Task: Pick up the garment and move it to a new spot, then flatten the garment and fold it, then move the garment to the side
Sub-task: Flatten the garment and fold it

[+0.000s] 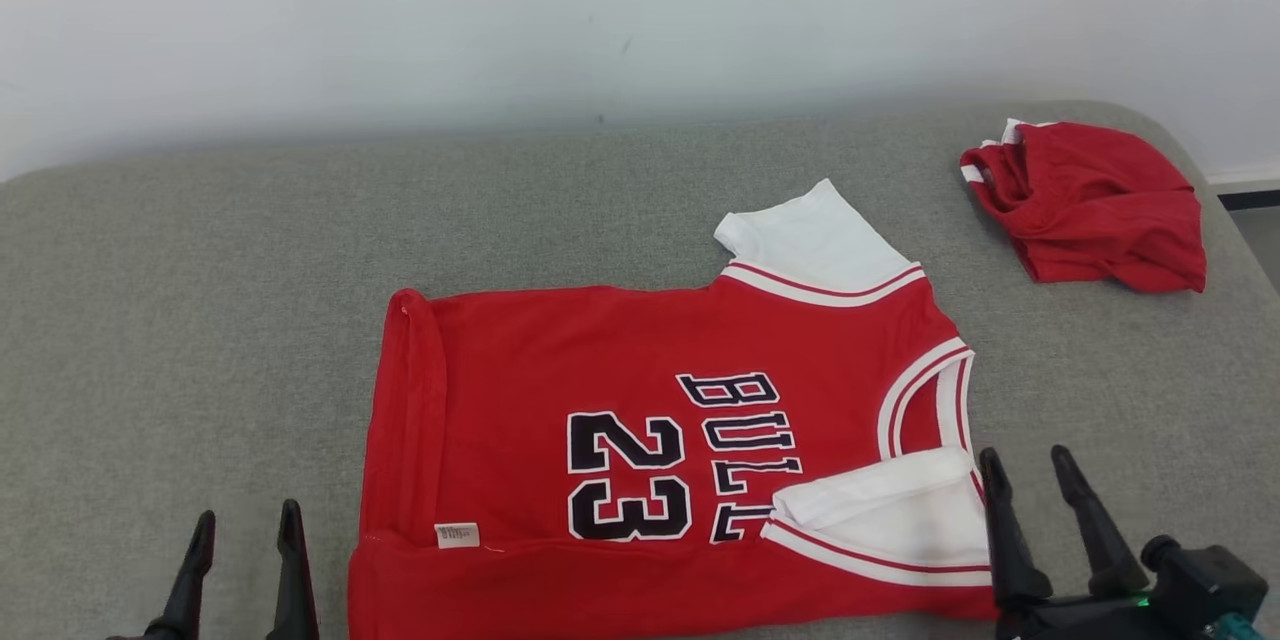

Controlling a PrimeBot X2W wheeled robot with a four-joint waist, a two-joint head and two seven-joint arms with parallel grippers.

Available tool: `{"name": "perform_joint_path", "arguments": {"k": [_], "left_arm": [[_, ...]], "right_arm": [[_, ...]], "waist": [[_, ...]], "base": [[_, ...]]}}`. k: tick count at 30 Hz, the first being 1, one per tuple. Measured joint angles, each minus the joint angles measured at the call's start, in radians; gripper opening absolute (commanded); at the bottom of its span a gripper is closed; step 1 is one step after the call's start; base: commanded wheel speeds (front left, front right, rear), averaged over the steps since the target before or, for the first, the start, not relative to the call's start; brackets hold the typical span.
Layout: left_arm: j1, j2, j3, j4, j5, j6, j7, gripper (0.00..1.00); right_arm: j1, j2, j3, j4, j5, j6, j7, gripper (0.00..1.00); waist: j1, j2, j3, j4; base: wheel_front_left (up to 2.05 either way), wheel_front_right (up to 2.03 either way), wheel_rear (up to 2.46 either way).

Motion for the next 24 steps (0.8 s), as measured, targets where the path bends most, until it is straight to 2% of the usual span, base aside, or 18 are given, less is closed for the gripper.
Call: {"name": "perform_joint_path", "arguments": {"k": [3,6,12,17,20,22,24], "left_arm": [[0.008,-0.016,0.024,-0.033,0.075,0.008,0.0,1.0],[0.03,-0.029,0.034,-0.02,0.114,0.017,0.0,1.0],[0.052,-0.039,0.041,0.034,0.131,0.021,0.0,1.0],[0.009,-0.04,0.035,0.048,0.127,0.015,0.0,1.0],[-0.07,-0.024,0.03,0.067,0.11,0.007,0.0,1.0],[-0.135,0.007,0.017,0.107,0.094,0.006,0.0,1.0],[-0.205,0.047,-0.035,0.188,0.032,0.006,0.0,1.0]], "right_arm": [[-0.009,0.035,0.02,0.056,-0.02,0.0,-0.057,1.0],[-0.022,0.039,0.035,0.115,-0.06,0.0,-0.075,1.0],[-0.032,0.085,0.022,0.085,-0.121,0.0,-0.079,1.0],[-0.055,0.095,0.035,0.063,-0.139,0.0,-0.079,1.0],[-0.122,0.083,0.049,0.063,-0.14,0.0,-0.079,1.0],[-0.18,0.071,0.062,0.07,-0.14,0.0,-0.079,1.0],[-0.247,0.058,0.08,0.086,-0.139,0.0,-0.079,1.0]], "waist": [[0.0,0.0,-0.005,0.003],[0.0,0.0,-0.009,0.0],[0.0,0.0,-0.006,-0.01],[-0.0001,0.0,0.005,-0.019],[0.0,0.0,0.02,-0.027],[0.0,0.0,0.033,-0.034],[0.0,0.0,0.049,-0.043]], "base": [[0.0,0.0,0.0],[0.0,0.0,0.0],[0.0,0.0,0.0],[0.0,0.0,0.0],[0.0,0.0,0.0],[0.0,0.0,0.0],[0.0,0.0,0.0]]}}
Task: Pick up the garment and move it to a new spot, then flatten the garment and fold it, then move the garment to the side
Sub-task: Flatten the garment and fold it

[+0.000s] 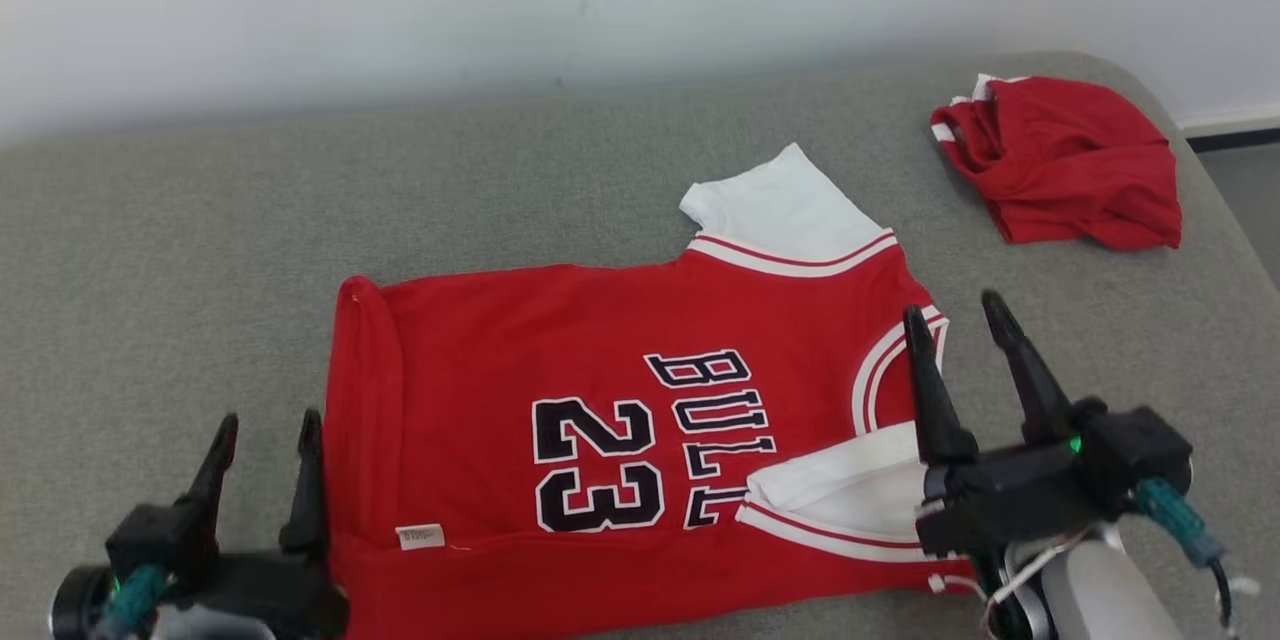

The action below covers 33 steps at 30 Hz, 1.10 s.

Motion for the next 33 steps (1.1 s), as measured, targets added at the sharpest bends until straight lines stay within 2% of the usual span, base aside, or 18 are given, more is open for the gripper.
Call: {"name": "perform_joint_path", "arguments": {"k": [2,7,12,17,30,31,33], "left_arm": [[-0.083,0.043,-0.059,0.061,-0.061,-0.006,0.007,1.0],[-0.288,0.192,-0.185,0.169,-0.233,-0.005,0.111,1.0],[-0.423,0.288,-0.27,0.232,-0.378,-0.005,0.242,1.0],[-0.494,0.322,-0.318,0.274,-0.483,-0.005,0.324,1.0],[-0.532,0.342,-0.432,0.343,-0.558,-0.005,0.41,1.0],[-0.532,0.344,-0.438,0.35,-0.559,-0.005,0.414,0.94],[-0.534,0.346,-0.445,0.36,-0.559,-0.005,0.402,0.01]], "right_arm": [[-0.074,-0.008,0.021,0.018,0.0,0.0,-0.001,1.0],[-0.243,-0.01,0.055,0.063,0.0,0.0,-0.002,1.0],[-0.333,0.006,0.075,0.098,0.001,0.0,-0.002,1.0],[-0.352,0.024,0.08,0.128,0.001,0.0,-0.002,1.0],[-0.349,0.031,0.064,0.152,0.0,0.0,-0.002,1.0],[-0.349,0.031,0.063,0.154,-0.001,0.0,-0.002,1.0],[-0.349,0.031,0.071,0.158,-0.004,0.0,-0.002,1.0]], "waist": [[0.0001,0.0,0.019,-0.01],[0.0001,0.0,0.074,-0.04],[0.0002,0.0001,0.131,-0.073],[0.0002,0.0001,0.168,-0.106],[0.0,0.0001,0.183,-0.138],[0.0,0.0001,0.183,-0.137],[0.0,0.0,0.182,-0.136]], "base": [[0.0,0.0,0.0],[0.0,0.0,0.0],[0.0,0.0,0.0],[0.0,0.0,0.0],[0.0,0.0,0.0],[0.0,0.0,0.0],[0.0,0.0,0.0]]}}
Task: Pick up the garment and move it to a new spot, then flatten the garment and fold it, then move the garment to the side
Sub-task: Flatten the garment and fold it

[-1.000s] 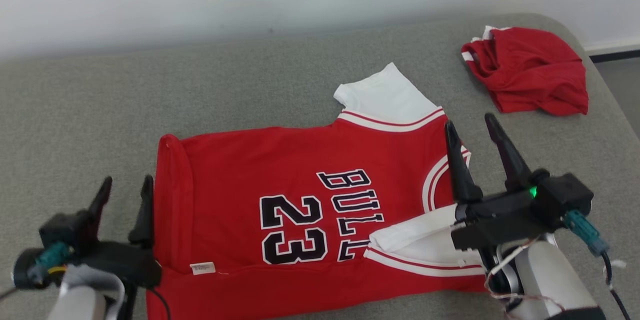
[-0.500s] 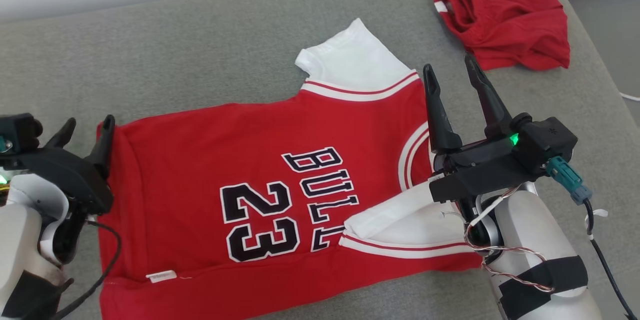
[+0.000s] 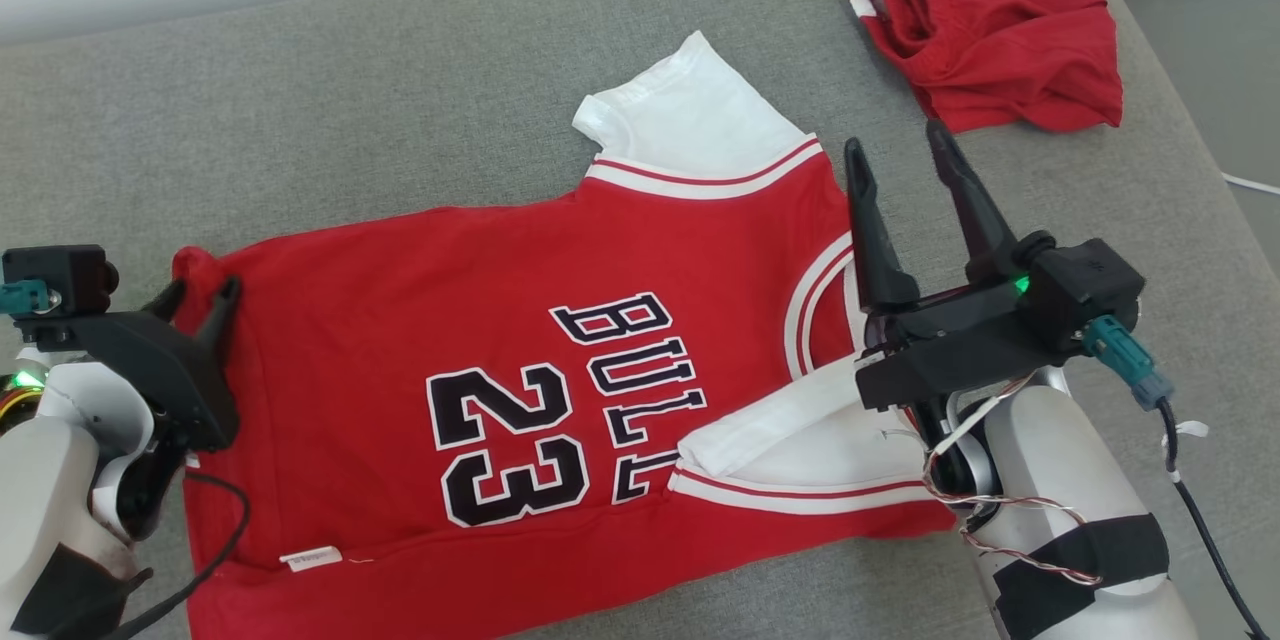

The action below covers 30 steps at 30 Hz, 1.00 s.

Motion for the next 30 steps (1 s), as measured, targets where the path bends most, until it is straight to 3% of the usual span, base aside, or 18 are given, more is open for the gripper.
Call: {"name": "perform_joint_path", "arguments": {"k": [5,10,17,30], "left_arm": [[-0.016,-0.013,-0.004,0.025,-0.03,0.0,-0.042,0.0],[-0.024,-0.03,-0.01,0.001,-0.063,0.0,-0.105,0.0],[0.001,-0.036,-0.059,-0.099,-0.084,0.0,-0.176,0.0],[-0.063,-0.089,-0.13,-0.212,-0.052,0.0,-0.254,0.0]], "right_arm": [[-0.01,-0.012,0.017,0.04,-0.008,0.0,0.0,1.0],[-0.079,-0.039,0.044,0.176,-0.015,0.0,0.0,1.0],[-0.322,-0.084,0.078,0.463,-0.004,0.0,0.059,1.0],[-0.738,-0.134,0.099,0.818,-0.015,0.0,0.248,1.0]], "waist": [[-0.0001,0.0,0.001,0.014],[-0.0001,0.0,0.006,0.044],[0.0,0.0,0.027,0.094],[0.0,0.0,0.156,0.19]], "base": [[0.0,0.0,0.0],[0.0,0.0,0.0],[0.0,0.0,0.0],[0.0,0.0,0.0]]}}
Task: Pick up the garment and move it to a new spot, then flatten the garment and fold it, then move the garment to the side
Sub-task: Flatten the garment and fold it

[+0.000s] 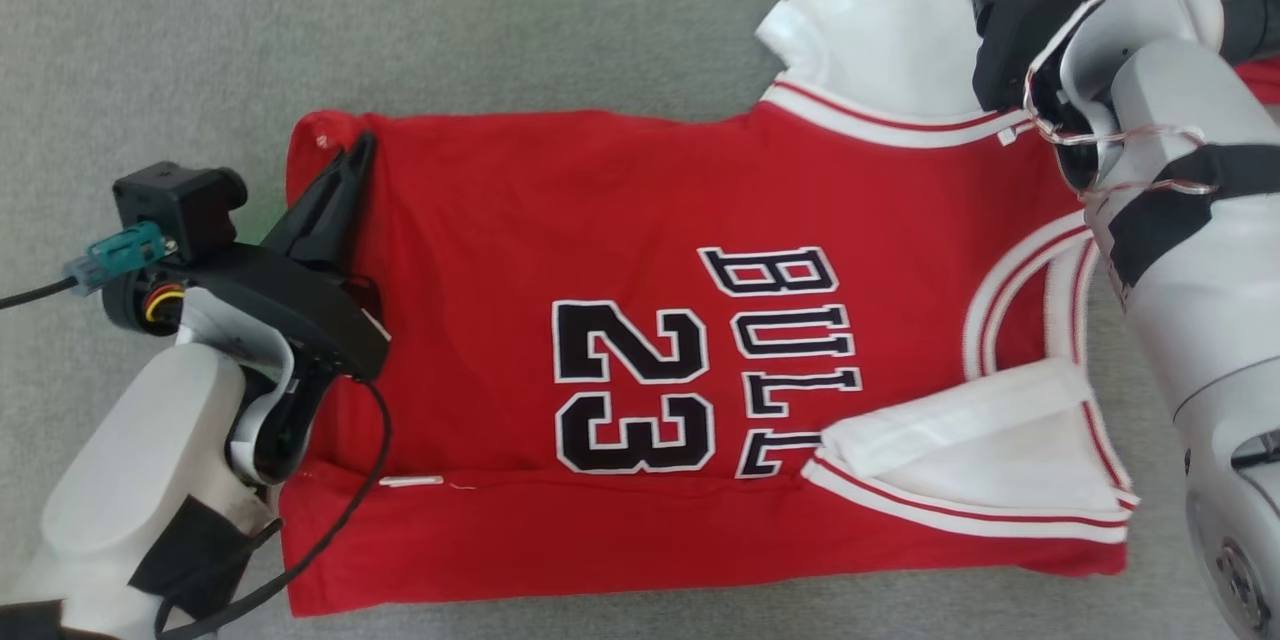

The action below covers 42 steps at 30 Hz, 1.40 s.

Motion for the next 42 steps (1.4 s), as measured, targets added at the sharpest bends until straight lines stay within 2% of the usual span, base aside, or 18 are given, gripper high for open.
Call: {"name": "perform_joint_path", "arguments": {"k": [4,9,10,11,12,13,14,19,24,27,31,39,42], "left_arm": [[-0.016,-0.016,-0.02,-0.004,0.002,0.0,-0.016,0.0],[-0.022,-0.022,-0.036,0.004,0.002,0.0,-0.031,0.0],[-0.024,-0.023,-0.039,0.005,0.001,0.0,-0.033,0.0],[-0.024,-0.023,-0.039,0.005,0.001,0.0,-0.033,0.0],[-0.027,-0.024,-0.042,0.006,-0.001,0.0,-0.033,0.0],[-0.03,-0.024,-0.044,0.007,-0.003,0.0,-0.035,0.0],[-0.034,-0.024,-0.047,0.009,-0.006,0.0,-0.039,0.0],[-0.043,-0.019,-0.054,0.02,-0.025,0.0,-0.054,0.0],[-0.034,-0.022,-0.05,0.056,-0.057,0.0,-0.079,0.0],[-0.008,-0.014,-0.05,0.071,-0.066,0.0,-0.093,0.0],[0.029,0.003,-0.044,0.083,-0.083,0.0,-0.105,0.0],[0.101,0.006,-0.021,0.089,-0.095,0.001,-0.131,0.0],[0.131,0.005,-0.007,0.085,-0.095,0.008,-0.139,0.0]], "right_arm": [[-0.049,0.005,-0.002,0.081,-0.001,0.0,0.05,1.0],[-0.079,0.008,-0.003,0.119,-0.011,0.0,0.081,1.0],[-0.081,0.009,-0.003,0.125,-0.013,0.0,0.095,0.85],[-0.081,0.009,-0.003,0.125,-0.013,0.0,0.095,0.49],[-0.082,0.009,-0.005,0.13,-0.016,0.0,0.106,0.3],[-0.086,0.009,-0.008,0.133,-0.016,0.0,0.116,0.03],[-0.092,0.008,-0.011,0.135,-0.018,0.0,0.128,0.0],[-0.114,0.007,-0.016,0.14,-0.035,0.0,0.064,0.0],[-0.12,0.01,0.0,0.113,-0.036,0.0,-0.064,0.0],[-0.072,0.017,0.05,0.089,-0.033,0.0,-0.141,0.0],[0.015,0.018,0.096,0.037,0.032,0.0,-0.209,0.0],[0.273,-0.068,0.167,-0.204,0.236,0.0,-0.244,0.0],[0.381,-0.109,0.155,-0.327,0.309,0.0,-0.245,0.0]], "waist": [[0.0001,0.0001,0.041,0.035],[0.0,0.0,0.073,0.07],[0.0001,0.0,0.077,0.075],[0.0001,0.0,0.077,0.075],[0.0,0.0,0.081,0.079],[0.0,0.0,0.084,0.081],[0.0,-0.0001,0.086,0.083],[0.0,0.0,0.091,0.08],[0.0,0.0,0.064,0.072],[-0.0002,-0.0001,0.038,0.064],[-0.0001,-0.0001,0.004,0.042],[-0.0003,-0.0001,-0.072,0.0],[-0.0002,-0.0001,-0.1,-0.011]], "base": [[0.0,0.0,0.0],[0.0,0.0,0.0],[0.0,0.0,0.0],[0.0,0.0,0.0],[0.0,0.0,0.0],[0.0,0.0,0.0],[0.0,0.0,0.0],[0.0,0.0,0.0],[0.0,0.0,0.0],[0.0,0.0,0.0],[0.0,0.0,0.0],[0.0,0.0,0.0],[0.0,0.0,0.0]]}}
